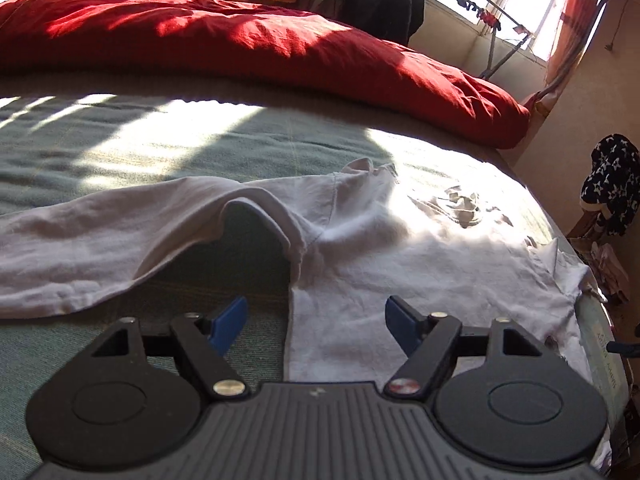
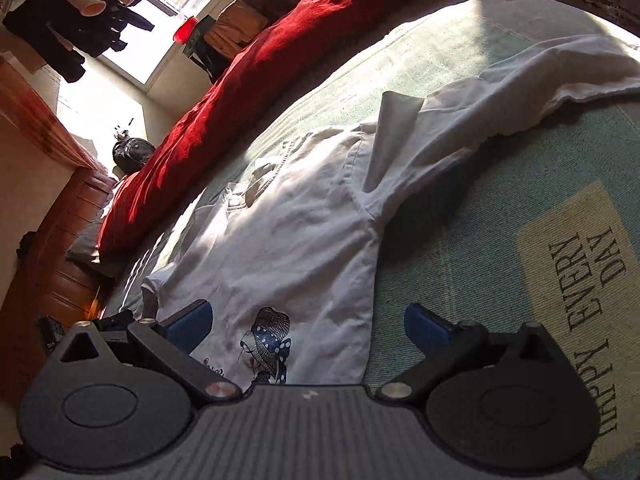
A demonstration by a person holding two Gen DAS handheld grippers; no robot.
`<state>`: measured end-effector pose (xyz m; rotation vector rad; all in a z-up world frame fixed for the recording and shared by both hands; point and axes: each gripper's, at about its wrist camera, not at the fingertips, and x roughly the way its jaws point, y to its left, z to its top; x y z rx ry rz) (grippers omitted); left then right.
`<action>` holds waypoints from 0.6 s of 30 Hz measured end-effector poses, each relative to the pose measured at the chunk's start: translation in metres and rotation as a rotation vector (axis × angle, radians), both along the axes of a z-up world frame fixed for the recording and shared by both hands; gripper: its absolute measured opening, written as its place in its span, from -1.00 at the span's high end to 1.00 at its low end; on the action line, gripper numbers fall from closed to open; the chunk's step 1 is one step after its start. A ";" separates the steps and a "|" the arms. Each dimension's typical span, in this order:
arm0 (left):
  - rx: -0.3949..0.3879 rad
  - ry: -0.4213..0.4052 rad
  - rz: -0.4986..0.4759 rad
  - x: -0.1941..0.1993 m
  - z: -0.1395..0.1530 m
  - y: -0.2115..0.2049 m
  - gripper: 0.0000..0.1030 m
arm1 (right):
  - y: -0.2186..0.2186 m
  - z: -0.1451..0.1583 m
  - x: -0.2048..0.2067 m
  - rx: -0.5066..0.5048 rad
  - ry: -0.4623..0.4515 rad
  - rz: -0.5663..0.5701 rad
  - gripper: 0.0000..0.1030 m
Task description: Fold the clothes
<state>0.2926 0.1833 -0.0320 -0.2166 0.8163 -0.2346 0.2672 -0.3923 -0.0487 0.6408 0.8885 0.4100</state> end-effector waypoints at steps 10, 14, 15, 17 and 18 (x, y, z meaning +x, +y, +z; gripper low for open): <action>0.055 -0.004 -0.303 -0.108 0.021 -0.091 -0.55 | 0.054 0.005 -0.091 0.067 0.018 0.144 -1.00; 0.118 -0.019 -0.419 -0.141 0.009 -0.134 -0.56 | 0.048 -0.019 -0.122 0.118 0.079 0.087 -1.00; 0.130 -0.025 -0.443 -0.148 0.006 -0.143 -0.56 | 0.046 -0.027 -0.128 0.141 0.094 0.076 -1.00; 0.134 -0.036 -0.488 -0.158 0.002 -0.159 -0.56 | 0.043 -0.041 -0.137 0.197 0.107 0.056 -1.00; 0.134 -0.040 -0.501 -0.161 0.000 -0.166 -0.56 | 0.042 -0.047 -0.139 0.229 0.104 0.046 -1.00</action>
